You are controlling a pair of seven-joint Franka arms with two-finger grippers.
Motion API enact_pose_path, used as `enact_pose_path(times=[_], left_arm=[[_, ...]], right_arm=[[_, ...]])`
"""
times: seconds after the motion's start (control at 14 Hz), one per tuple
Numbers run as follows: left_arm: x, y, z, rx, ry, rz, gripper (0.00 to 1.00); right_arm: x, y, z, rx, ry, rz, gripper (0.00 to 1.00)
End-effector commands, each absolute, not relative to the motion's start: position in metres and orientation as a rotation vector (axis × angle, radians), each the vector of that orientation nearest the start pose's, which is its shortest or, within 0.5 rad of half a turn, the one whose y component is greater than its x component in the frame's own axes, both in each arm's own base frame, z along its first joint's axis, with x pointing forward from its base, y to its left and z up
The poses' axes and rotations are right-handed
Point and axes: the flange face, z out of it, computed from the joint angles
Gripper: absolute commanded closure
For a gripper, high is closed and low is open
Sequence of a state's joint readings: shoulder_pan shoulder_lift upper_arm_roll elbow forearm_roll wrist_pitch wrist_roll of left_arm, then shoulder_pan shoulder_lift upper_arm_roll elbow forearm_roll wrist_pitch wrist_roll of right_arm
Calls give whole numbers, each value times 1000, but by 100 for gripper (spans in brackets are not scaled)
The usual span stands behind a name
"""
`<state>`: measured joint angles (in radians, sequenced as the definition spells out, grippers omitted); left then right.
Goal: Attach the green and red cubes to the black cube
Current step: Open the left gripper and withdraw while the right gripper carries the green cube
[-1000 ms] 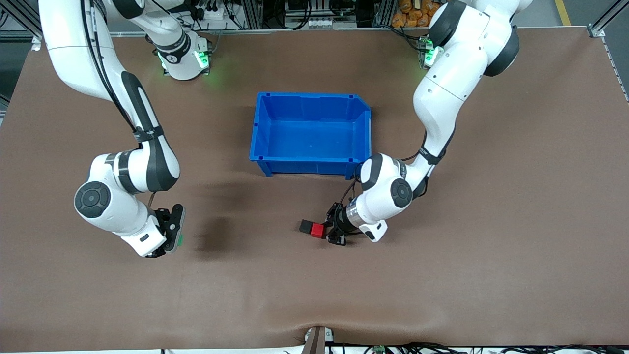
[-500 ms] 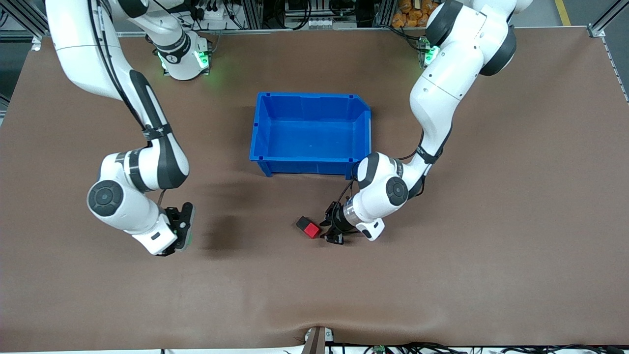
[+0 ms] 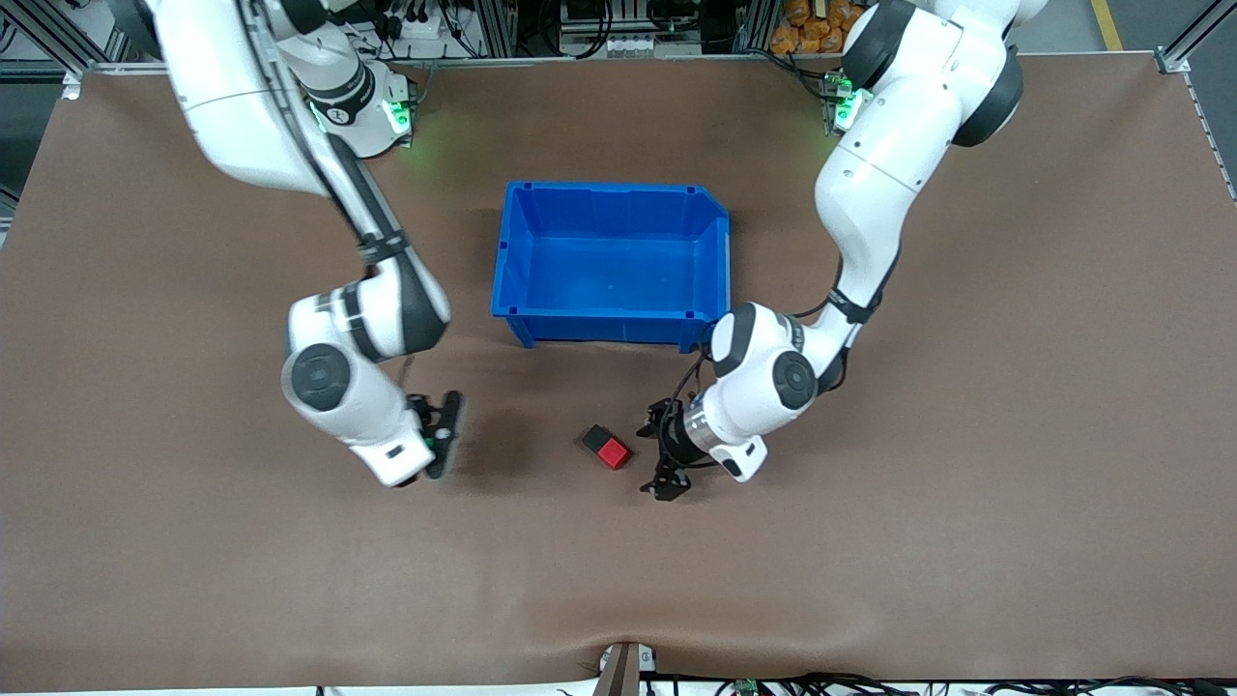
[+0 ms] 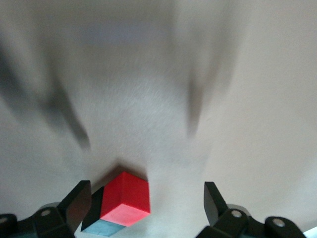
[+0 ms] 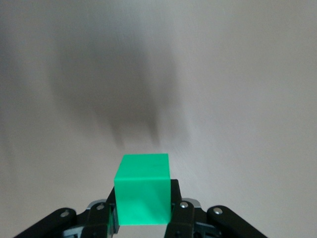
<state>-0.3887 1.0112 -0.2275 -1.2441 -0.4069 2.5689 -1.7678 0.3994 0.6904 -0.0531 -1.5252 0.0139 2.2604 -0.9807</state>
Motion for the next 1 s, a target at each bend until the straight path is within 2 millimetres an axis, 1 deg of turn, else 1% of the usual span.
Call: enact_pose_path(times=[0.0,0.36,0.5,0.57,0.64,0.79,0.93], left_arm=[[681,-375,204,1846,1940,-426,0],[682,-374,207,1863,1929,-405,0],[684,-374,223,1901,1898,-362,0],[684,-372,229,1953,1885,-346,0],[689,-358,228,1977,1898,-344,0],[701,-336,244,1949,1914,-344,0],[703,-330,247,1950,1923,-351,0]], right_arm=[[663,279,250,-2657,-1770,-44,100],[648,308,237,-2855,-1385,-21,100],[638,326,230,-2924,-1228,-10,100],[635,332,228,-2942,-1190,-7,100],[631,338,222,-2941,-1198,2,100],[628,347,219,-2941,-1194,-1,100],[621,367,217,-2967,-1125,-11,100]])
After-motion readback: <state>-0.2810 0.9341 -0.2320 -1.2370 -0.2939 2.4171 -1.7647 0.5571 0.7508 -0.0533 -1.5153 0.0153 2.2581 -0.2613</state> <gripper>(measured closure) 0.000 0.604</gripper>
